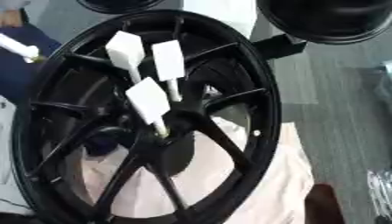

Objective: Pull the pin out of the wheel hub.

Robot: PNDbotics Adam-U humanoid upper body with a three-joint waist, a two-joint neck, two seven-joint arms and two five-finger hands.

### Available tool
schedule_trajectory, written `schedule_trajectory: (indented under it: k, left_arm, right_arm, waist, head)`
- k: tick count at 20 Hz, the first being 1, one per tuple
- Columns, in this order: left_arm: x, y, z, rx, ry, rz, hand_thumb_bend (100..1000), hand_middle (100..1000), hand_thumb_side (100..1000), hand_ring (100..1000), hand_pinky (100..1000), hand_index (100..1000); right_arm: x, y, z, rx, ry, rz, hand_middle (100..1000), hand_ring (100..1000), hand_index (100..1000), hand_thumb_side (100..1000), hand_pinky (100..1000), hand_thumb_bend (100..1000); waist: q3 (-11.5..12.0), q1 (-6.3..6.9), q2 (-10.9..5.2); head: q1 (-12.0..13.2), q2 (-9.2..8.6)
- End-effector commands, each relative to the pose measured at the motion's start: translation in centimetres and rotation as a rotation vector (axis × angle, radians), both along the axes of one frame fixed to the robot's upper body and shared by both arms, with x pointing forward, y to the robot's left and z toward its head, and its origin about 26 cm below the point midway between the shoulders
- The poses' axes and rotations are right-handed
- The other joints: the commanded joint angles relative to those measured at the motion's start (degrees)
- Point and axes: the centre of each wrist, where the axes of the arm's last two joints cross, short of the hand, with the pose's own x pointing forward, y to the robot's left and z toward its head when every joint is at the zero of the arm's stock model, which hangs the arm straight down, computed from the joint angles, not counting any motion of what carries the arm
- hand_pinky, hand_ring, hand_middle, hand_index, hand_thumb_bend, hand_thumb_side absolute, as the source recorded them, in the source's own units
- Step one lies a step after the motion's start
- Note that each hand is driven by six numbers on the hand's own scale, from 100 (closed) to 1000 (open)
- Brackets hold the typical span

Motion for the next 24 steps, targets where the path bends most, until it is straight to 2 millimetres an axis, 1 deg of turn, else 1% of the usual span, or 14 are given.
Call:
schedule_trajectory:
  k: [1,4,5,6,7,8,9,10,12,16,21,22,23,24]
  left_arm:
    - [-0.1,3.3,1.2,-0.054,-0.08,0.183,100,247,201,243,266,397]
    - [-1.2,4.2,0.8,-0.077,-0.154,0.199,100,380,100,390,436,522]
    - [-1.7,4.2,0.5,-0.08,-0.181,0.187,115,487,100,497,565,623]
    - [-2.1,4.0,0.0,-0.076,-0.197,0.172,178,604,134,612,686,731]
    - [-2.4,3.7,-0.6,-0.062,-0.206,0.155,286,741,337,753,814,837]
    - [-2.6,3.5,-1.2,-0.045,-0.21,0.144,350,775,481,784,842,869]
    - [-2.7,3.6,-2.0,-0.031,-0.209,0.143,417,790,638,795,848,889]
    - [-2.8,3.9,-2.6,-0.02,-0.212,0.153,432,797,695,800,852,897]
    - [-2.6,4.7,-3.5,-0.004,-0.227,0.176,394,786,781,781,823,902]
    - [-1.8,6.5,-4.5,-0.011,-0.239,0.181,256,744,810,740,768,869]
    - [-1.1,8.3,-5.2,-0.05,-0.261,0.156,239,735,815,732,759,862]
    - [-1.0,8.6,-5.3,-0.053,-0.265,0.151,204,713,806,713,740,845]
    - [-0.9,8.5,-5.2,-0.069,-0.288,0.132,100,607,737,604,631,766]
    - [-0.8,7.7,-5.0,-0.093,-0.321,0.092,100,605,742,601,628,764]
  right_arm:
    - [-0.5,-0.9,1.5,-0.047,-0.038,-0.036,561,769,637,735,699,100]
    - [-0.4,-0.9,2.0,-0.05,-0.055,-0.038,562,768,638,730,699,100]
    - [-0.3,-0.8,2.1,-0.048,-0.059,-0.033,561,768,638,729,699,100]
    - [-0.3,-0.7,2.2,-0.046,-0.061,-0.029,561,768,638,727,699,100]
    - [-0.3,-0.6,2.2,-0.046,-0.062,-0.026,561,768,638,725,699,100]
    - [-0.2,-0.5,2.2,-0.046,-0.063,-0.022,561,768,638,724,699,100]
    - [-0.2,-0.5,2.3,-0.046,-0.063,-0.019,561,768,638,723,699,100]
    - [-0.2,-0.4,2.3,-0.046,-0.063,-0.016,561,768,638,723,699,100]
    - [-0.1,-0.4,2.2,-0.045,-0.062,-0.012,561,768,638,723,699,100]
    - [-0.1,-0.4,2.3,-0.047,-0.064,-0.01,561,767,638,720,698,100]
    - [-0.1,-0.4,2.4,-0.048,-0.065,-0.009,561,767,638,720,698,100]
    - [-0.1,-0.4,2.4,-0.048,-0.065,-0.009,561,767,638,719,698,100]
    - [0.0,-0.2,2.4,-0.048,-0.066,-0.002,561,767,637,718,698,100]
    - [0.1,0.0,2.5,-0.049,-0.067,0.013,561,767,637,717,698,100]
  waist:
    - [0.0,-0.08,-1.65]
    - [-0.7,-0.43,-1.53]
    - [-1.1,-0.62,-1.5]
    - [-1.3,-0.78,-1.51]
    - [-1.5,-0.92,-1.59]
    - [-1.6,-1.02,-1.68]
    - [-1.8,-1.1,-1.79]
    - [-2.0,-1.16,-1.9]
    - [-2.1,-1.24,-2.02]
    - [-2.2,-1.25,-2.19]
    - [-2.3,-1.21,-2.24]
    - [-2.3,-1.21,-2.25]
    - [-2.6,-1.27,-2.39]
    - [-3.1,-1.32,-2.6]
  head:
    - [-0.9,0.27]
    - [-0.5,-0.3]
    - [-0.3,-0.58]
    - [-0.2,-0.75]
    - [-0.1,-0.89]
    - [0.1,-0.98]
    - [0.3,-1.05]
    - [0.4,-1.1]
    - [0.6,-1.23]
    - [0.7,-1.69]
    - [0.8,-1.91]
    - [0.8,-1.93]
    - [1.1,-2.11]
    - [1.6,-2.29]
